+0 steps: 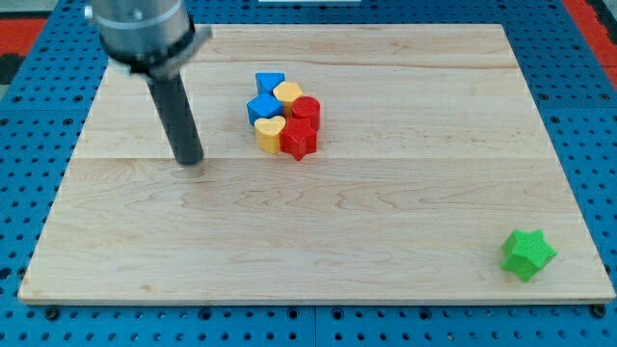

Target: Move the green star towards the bottom center

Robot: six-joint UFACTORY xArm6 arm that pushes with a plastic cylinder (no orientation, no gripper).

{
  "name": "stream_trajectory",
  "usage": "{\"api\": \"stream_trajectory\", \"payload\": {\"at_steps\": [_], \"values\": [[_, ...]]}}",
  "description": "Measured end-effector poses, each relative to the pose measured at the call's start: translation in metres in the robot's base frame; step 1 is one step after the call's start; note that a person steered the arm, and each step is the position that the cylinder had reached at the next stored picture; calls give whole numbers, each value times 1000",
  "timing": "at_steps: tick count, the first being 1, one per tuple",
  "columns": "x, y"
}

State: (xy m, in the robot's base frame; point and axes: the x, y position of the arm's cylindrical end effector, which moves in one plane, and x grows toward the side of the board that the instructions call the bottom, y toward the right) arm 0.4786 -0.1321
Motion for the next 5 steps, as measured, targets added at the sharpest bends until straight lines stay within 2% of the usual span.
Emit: {"api": "stream_trajectory", "payload": {"at_steps": [1,2,3,4,5], "values": [[92,64],[83,148],[35,256],[35,367],[61,473]]}}
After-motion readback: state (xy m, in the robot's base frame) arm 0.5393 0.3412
